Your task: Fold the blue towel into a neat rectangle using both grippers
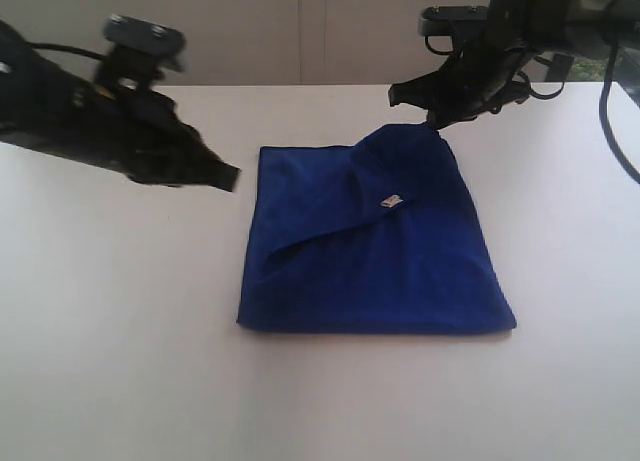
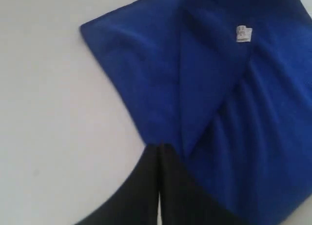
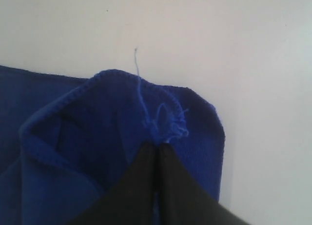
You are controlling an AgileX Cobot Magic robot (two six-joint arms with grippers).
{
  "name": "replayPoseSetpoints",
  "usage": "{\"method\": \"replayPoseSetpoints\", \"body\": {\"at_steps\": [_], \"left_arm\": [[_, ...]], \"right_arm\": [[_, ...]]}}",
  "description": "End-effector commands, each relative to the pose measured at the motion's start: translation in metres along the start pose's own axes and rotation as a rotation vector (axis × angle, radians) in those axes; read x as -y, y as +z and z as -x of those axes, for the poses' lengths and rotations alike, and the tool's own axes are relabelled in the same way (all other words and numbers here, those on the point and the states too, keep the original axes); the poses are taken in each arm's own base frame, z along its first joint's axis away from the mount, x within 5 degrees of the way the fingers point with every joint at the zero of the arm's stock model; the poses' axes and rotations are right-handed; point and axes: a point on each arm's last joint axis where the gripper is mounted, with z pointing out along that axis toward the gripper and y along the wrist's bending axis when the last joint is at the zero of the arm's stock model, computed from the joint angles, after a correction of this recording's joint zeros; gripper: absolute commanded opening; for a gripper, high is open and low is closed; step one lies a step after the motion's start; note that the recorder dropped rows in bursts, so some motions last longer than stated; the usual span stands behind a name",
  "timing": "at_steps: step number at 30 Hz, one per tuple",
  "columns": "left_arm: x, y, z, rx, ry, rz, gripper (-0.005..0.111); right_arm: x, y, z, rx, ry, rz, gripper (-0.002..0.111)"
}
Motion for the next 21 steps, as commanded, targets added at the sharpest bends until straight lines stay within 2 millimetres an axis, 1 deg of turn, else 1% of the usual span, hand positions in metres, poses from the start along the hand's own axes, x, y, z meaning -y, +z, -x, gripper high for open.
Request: {"method": "replayPoseSetpoints", "body": {"at_steps": [1,5,8,11,15,19,21], "left_arm": [[0.034,0.056,0.012,0.009,0.055,-0.049,0.0],[0.058,0.096,0.027,0.021,0.102,-0.089,0.0],[0.07,0.12,0.039,0.042,0.146,-0.108,0.0],[0.075,0.141,0.047,0.06,0.202,-0.114,0.0],[0.081,0.162,0.053,0.079,0.245,-0.12,0.0],[0.088,0.175,0.056,0.091,0.269,-0.128,0.0],[0.093,0.181,0.056,0.088,0.309,-0.135,0.0]], "right_arm": [[0.001,0.001,0.0,0.004,-0.012,-0.002,0.0],[0.001,0.001,0.0,0.006,-0.012,-0.002,0.0],[0.001,0.001,0.0,0.006,-0.012,-0.002,0.0],[0.001,0.001,0.0,0.006,-0.012,-0.002,0.0],[0.001,0.001,0.0,0.006,-0.012,-0.002,0.0],[0.001,0.001,0.0,0.006,-0.012,-0.002,0.0],[0.001,0.001,0.0,0.006,-0.012,-0.002,0.0]]}}
